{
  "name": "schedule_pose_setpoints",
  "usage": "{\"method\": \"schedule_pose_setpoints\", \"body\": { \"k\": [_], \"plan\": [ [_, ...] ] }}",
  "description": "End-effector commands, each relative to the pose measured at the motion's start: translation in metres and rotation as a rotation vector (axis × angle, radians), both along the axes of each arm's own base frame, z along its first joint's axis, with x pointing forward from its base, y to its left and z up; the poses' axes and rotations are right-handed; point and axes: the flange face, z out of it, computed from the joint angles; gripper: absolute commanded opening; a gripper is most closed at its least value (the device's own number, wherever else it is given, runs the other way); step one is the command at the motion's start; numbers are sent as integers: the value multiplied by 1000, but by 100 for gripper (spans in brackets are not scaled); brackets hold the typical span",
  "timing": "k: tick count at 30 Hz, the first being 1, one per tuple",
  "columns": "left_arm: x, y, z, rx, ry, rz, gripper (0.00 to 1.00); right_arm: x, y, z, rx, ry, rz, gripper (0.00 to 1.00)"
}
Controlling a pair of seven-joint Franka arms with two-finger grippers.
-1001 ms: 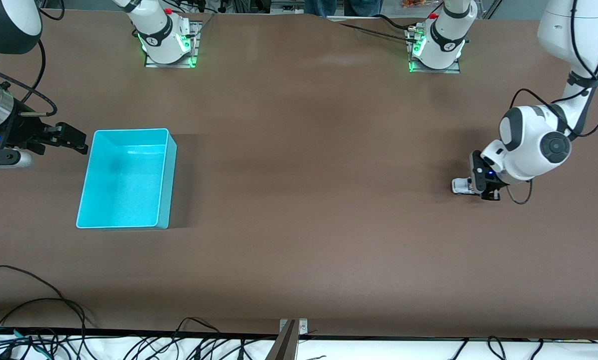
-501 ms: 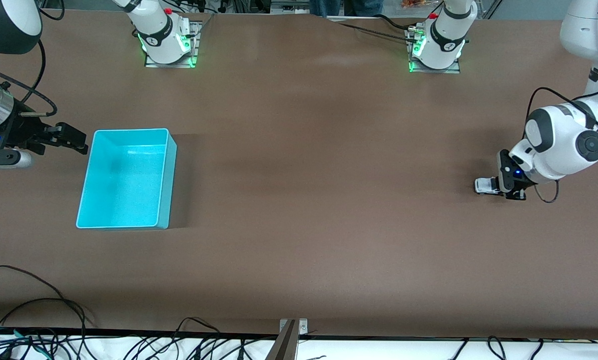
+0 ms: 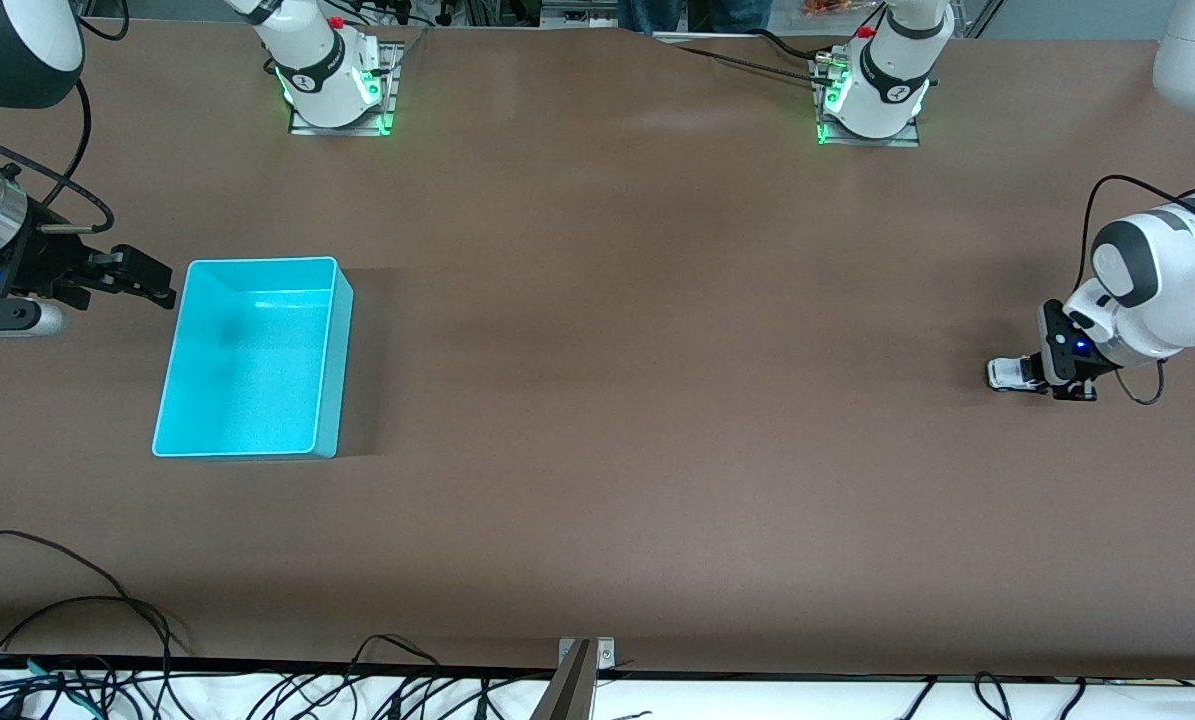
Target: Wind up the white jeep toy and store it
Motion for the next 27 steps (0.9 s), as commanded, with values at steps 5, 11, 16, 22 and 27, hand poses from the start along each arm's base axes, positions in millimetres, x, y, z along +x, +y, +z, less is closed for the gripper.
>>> {"method": "schedule_pose_setpoints", "body": {
  "k": [5,11,16,22,27],
  "plan": [
    [0,37,-22,8,15,-38,8,-4,-1,1,3,5,-5,100],
    [1,45,-19,12,7,-32,8,-4,-1,1,3,5,-5,100],
    [-1,52,-17,20,8,-23,20,-4,-1,1,3,5,-5,100],
    [12,53,-1,21,13,-24,100,-4,-1,1,3,5,-5,100],
    [37,46,32,0,78,-36,100,-4,-1,2,3,4,-5,100]
  ]
}}
